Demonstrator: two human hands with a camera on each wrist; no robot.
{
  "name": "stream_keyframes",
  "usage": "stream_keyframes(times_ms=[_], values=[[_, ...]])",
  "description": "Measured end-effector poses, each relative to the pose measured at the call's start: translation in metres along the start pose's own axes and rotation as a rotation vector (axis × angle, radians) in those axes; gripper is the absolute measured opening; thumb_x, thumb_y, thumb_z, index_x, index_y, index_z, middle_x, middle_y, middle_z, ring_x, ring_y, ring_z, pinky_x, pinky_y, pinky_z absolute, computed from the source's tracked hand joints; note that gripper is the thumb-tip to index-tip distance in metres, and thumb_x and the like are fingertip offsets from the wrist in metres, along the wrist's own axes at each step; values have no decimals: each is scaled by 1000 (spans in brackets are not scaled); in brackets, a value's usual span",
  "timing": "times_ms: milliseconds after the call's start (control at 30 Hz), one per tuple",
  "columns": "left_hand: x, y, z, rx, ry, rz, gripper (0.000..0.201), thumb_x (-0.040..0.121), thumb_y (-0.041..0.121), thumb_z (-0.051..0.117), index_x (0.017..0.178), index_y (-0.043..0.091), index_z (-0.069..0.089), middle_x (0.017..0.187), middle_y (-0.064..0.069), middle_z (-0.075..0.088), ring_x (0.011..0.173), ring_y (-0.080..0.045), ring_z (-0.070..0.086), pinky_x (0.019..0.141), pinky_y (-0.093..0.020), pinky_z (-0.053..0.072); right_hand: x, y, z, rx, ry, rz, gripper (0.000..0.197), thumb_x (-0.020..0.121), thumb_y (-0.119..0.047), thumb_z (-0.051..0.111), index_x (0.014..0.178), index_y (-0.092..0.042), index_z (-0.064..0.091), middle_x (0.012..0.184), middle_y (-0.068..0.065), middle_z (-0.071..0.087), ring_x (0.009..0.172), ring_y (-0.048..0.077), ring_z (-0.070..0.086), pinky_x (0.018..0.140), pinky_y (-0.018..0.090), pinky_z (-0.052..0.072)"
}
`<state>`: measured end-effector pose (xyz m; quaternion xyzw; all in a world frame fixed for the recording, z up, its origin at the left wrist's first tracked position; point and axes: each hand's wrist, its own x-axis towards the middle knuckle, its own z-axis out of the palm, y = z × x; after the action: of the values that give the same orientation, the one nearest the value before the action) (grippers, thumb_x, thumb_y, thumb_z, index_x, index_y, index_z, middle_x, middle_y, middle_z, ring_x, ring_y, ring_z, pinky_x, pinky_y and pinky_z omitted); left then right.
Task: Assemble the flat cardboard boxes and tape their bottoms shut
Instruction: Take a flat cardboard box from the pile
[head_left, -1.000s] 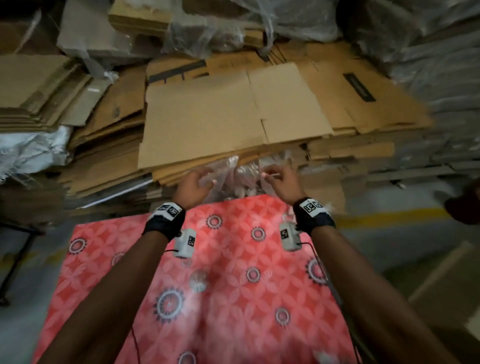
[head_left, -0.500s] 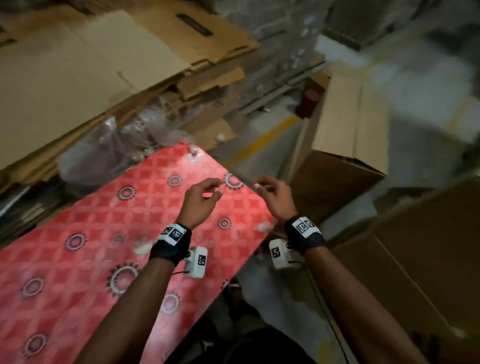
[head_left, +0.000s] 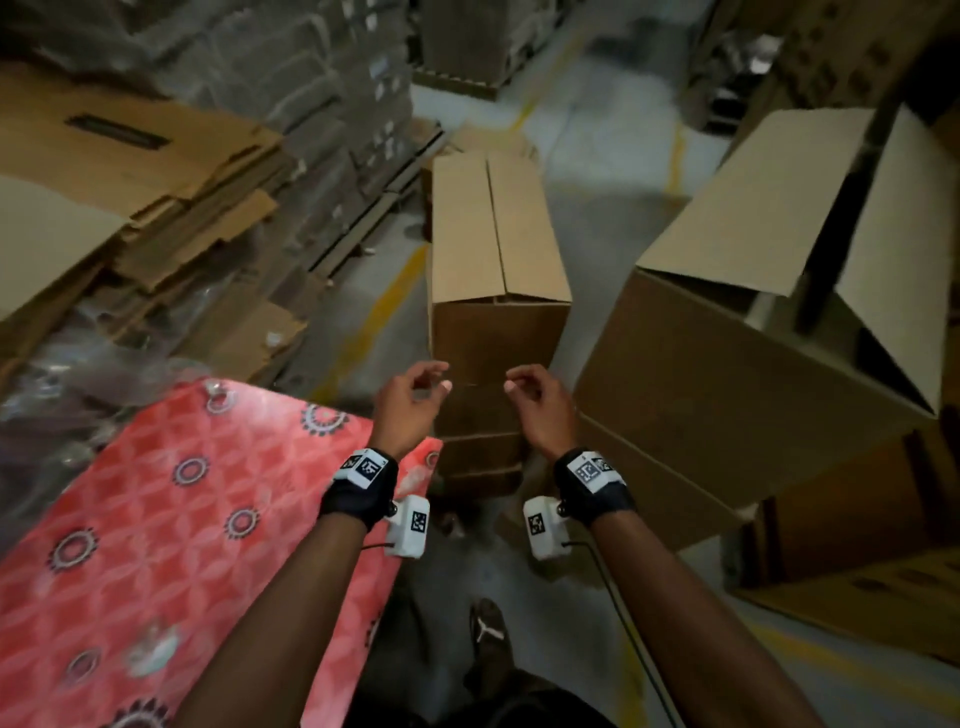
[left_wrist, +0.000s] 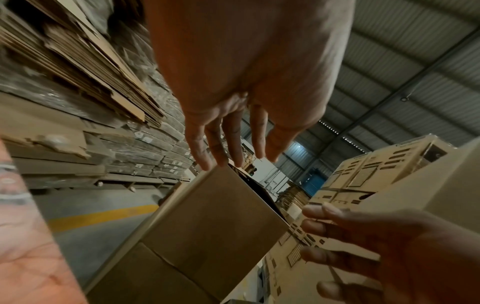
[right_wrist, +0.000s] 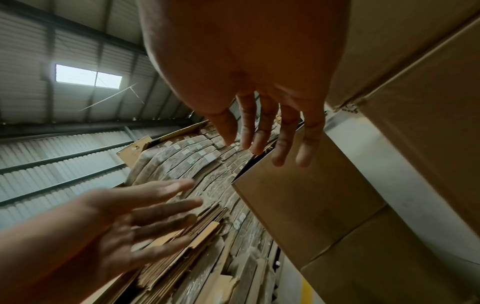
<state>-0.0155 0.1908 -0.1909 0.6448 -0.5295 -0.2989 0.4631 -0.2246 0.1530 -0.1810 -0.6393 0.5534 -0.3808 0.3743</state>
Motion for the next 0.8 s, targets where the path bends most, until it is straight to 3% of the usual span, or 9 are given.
stream_keyframes(times_ms=[100, 167, 267, 400, 467, 533, 633, 733, 800], values=[[29, 6, 18, 33, 3, -33, 23, 93, 19, 72, 114, 28, 71, 106, 5, 73, 99, -7, 67, 83, -12, 47, 21, 3, 9, -18, -29, -26, 17, 97, -16, 67, 114, -14, 67, 112, -1, 62, 95, -1, 59, 77, 4, 43], [48, 7, 29, 59, 17, -61, 26, 93, 18, 72, 117, 27, 70, 106, 4, 72, 101, -10, 66, 79, -5, 42, 38, 5, 18, -13, -6, -48, 20, 98, -18, 66, 117, -16, 65, 116, -1, 58, 99, 7, 60, 83, 12, 47], [79, 4, 38, 72, 22, -97, 35, 93, 18, 72, 127, 24, 65, 114, 0, 70, 110, -13, 64, 91, -19, 46, 70, 6, 31, 25, 63, -52, 26, 97, -17, 68, 122, -14, 64, 119, 1, 52, 100, 18, 60, 90, 32, 52], [115, 6, 41, 57, 100, -167, 46, 93, 14, 72, 137, 18, 59, 123, -3, 65, 119, -17, 60, 103, -27, 45, 107, 5, 43, 29, 193, 12, 40, 94, -13, 69, 132, -6, 58, 131, 11, 46, 113, 21, 53, 103, 38, 46], [131, 5, 42, 55, 140, -207, 50, 94, 16, 71, 141, 19, 56, 127, -4, 64, 121, -19, 59, 107, -32, 45, 124, 2, 43, 35, 272, 94, 48, 95, -12, 69, 139, -6, 51, 139, 13, 41, 121, 20, 46, 108, 33, 39], [144, -1, 43, 88, 197, -207, 50, 93, 21, 71, 140, 21, 55, 118, -3, 63, 118, -25, 59, 108, -43, 47, 139, -1, 42, 35, 359, 162, 57, 94, -13, 70, 145, -8, 45, 146, 16, 35, 130, 28, 44, 111, 32, 34], [154, -9, 44, 126, 232, -208, 48, 94, 25, 70, 139, 20, 56, 120, -6, 50, 117, -32, 58, 107, -46, 46, 158, 3, 40, -9, 466, 231, 70, 92, -20, 74, 151, -15, 37, 152, 16, 26, 133, 38, 41, 115, 51, 37], [161, -20, 43, 82, 156, -274, 57, 92, 40, 70, 145, 34, 48, 144, -14, 43, 130, -33, 52, 112, -50, 43, 171, 13, 41, -43, 490, 297, 84, 92, -27, 74, 159, -26, 23, 163, 14, 11, 141, 42, 31, 113, 60, 38], [166, -27, 41, 29, 81, -254, 66, 86, 50, 71, 145, 47, 43, 153, -9, 43, 140, -30, 45, 115, -53, 40, 178, 17, 40, -62, 445, 313, 86, 94, -32, 71, 162, -33, 17, 169, 12, -1, 148, 44, 23, 117, 59, 32]])
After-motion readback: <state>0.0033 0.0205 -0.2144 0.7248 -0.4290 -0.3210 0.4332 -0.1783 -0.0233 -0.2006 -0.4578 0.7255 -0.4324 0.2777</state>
